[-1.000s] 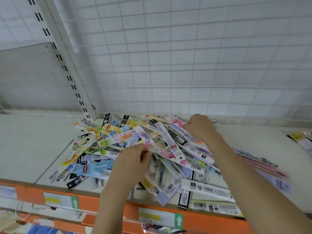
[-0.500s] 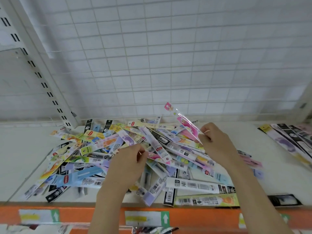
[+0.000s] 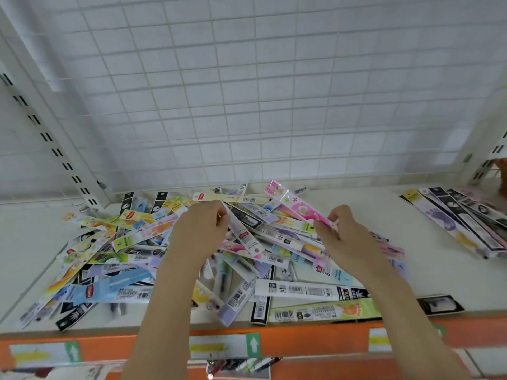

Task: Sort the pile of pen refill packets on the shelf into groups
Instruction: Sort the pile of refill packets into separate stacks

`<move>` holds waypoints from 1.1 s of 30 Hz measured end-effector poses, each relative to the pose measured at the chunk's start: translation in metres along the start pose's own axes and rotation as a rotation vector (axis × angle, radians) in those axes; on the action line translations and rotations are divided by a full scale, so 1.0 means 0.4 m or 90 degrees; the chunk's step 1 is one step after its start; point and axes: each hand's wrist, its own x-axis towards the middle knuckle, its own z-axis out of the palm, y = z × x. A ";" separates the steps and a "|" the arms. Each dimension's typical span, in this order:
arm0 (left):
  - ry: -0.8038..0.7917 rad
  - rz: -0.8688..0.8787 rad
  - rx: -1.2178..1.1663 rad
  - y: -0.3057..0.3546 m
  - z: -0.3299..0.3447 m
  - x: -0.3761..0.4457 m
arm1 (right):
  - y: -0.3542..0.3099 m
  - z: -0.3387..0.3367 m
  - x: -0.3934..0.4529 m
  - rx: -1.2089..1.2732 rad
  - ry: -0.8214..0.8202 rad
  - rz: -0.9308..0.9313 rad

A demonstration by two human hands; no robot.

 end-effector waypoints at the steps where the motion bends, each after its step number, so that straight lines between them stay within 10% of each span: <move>1: -0.002 -0.005 0.017 0.000 -0.001 0.016 | 0.003 -0.001 -0.002 -0.030 0.006 -0.014; 12: -0.198 -0.021 0.094 0.008 0.061 0.092 | 0.036 0.011 0.017 -0.058 0.028 -0.068; 33: 0.053 0.068 0.015 -0.027 -0.027 0.043 | -0.024 0.057 0.035 -0.034 0.011 -0.059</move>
